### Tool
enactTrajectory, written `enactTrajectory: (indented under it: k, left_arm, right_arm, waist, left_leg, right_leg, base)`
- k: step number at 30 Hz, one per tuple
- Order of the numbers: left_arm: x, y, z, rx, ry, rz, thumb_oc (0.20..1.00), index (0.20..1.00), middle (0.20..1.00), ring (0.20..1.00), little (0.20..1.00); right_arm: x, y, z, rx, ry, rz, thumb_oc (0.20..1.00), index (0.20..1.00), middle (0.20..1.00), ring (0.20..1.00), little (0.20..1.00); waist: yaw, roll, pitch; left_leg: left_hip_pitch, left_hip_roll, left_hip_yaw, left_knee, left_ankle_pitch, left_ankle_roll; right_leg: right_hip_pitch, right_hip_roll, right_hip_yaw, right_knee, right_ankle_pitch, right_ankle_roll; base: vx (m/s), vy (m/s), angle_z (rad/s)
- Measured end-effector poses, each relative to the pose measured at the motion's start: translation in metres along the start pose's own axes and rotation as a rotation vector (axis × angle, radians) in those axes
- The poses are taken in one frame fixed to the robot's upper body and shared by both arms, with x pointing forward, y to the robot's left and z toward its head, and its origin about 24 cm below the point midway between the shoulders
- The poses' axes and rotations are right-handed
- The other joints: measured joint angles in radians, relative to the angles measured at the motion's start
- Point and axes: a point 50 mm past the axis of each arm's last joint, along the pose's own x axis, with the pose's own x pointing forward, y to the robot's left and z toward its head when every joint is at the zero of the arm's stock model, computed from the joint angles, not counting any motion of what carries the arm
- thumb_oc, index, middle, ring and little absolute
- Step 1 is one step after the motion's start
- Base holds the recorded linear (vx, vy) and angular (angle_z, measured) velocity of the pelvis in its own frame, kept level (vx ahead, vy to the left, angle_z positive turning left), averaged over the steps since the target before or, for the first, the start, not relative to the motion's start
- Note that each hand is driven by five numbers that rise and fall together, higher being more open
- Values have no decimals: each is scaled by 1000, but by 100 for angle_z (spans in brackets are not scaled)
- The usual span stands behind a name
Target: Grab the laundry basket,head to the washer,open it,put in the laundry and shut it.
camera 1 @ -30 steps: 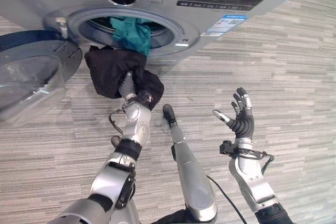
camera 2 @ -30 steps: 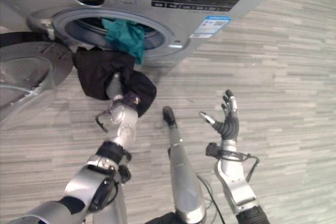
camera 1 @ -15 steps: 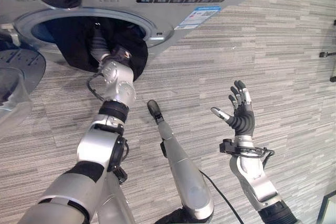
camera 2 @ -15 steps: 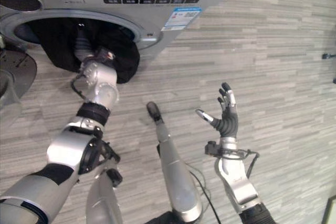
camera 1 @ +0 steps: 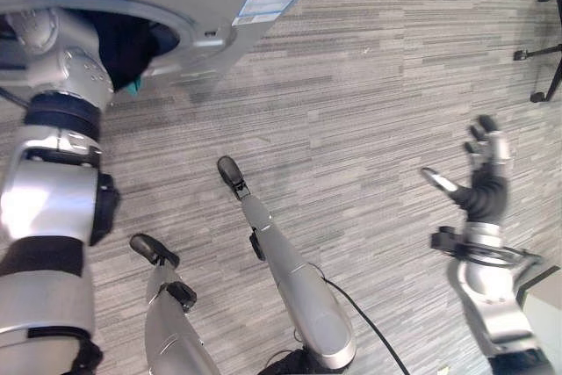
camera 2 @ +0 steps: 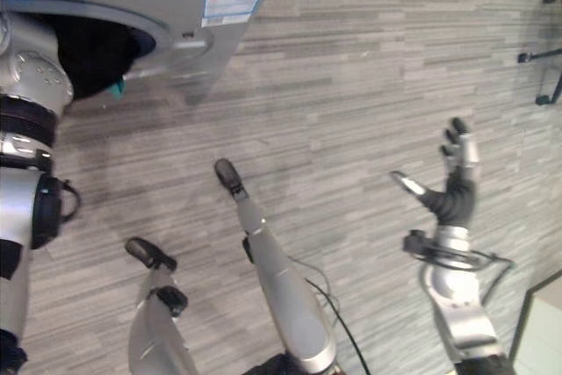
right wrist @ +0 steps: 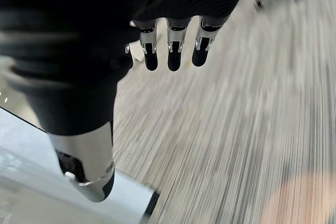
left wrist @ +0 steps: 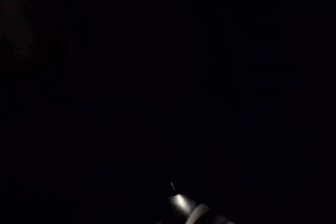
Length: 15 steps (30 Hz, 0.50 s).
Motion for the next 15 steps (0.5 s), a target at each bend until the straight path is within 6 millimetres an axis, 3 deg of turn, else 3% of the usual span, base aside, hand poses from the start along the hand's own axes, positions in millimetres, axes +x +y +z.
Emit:
enactTrajectory:
  k: [2, 4, 7, 11, 15]
  left_arm:
    - [-1, -7, 0, 14, 13, -60, 1000, 1000, 1000, 1000, 1000]
    - [3, -15, -1, 164, 43, -144, 1000, 1000, 1000, 1000, 1000]
    - [-2, -14, -19, 293, 114, -222, 1000, 1000, 1000, 1000, 1000]
    - [-4, 0, -39, 612, 180, -253, 1000, 1000, 1000, 1000, 1000]
    - [-4, -1, -39, 970, 44, -329, 1000, 1000, 1000, 1000, 1000]
  right_arm:
    - [-3, -2, 0, 1, 1, -10, 1000, 1000, 1000, 1000, 1000]
    - [-5, -2, 0, -7, 4, 14, 1000, 1000, 1000, 1000, 1000]
    - [-11, 0, -2, -3, 26, 45, 1000, 1000, 1000, 1000, 1000]
    - [-9, 4, -2, -29, 24, 128, 1000, 1000, 1000, 1000, 1000]
    - [-12, 3, -2, -53, 33, 193, 1000, 1000, 1000, 1000, 1000]
  waist:
    - [11, 0, 0]
    - [32, 6, 3]
    - [43, 32, -2]
    - [50, 65, -11]
    - [68, 94, -15]
  left_leg:
    - [1, 0, 0, -19, 15, 0]
    - [18, -4, 0, -45, 36, 6]
    - [51, -15, 0, -124, 84, 2]
    - [98, -27, 5, -216, 133, 1]
    - [83, -27, 1, -232, 146, -6]
  right_leg:
    - [-5, 1, -4, -1, 1, -2]
    - [2, 0, -9, -1, 6, -9]
    - [8, -2, -25, -1, 6, -26]
    - [17, -1, -33, -1, 6, -36]
    - [0, -2, -48, -3, 10, -47]
  base:
    - [36, -28, 7]
    - [11, -9, 5]
    - [-28, 14, 11]
    - [-37, -8, 4]
    - [-35, 10, 7]
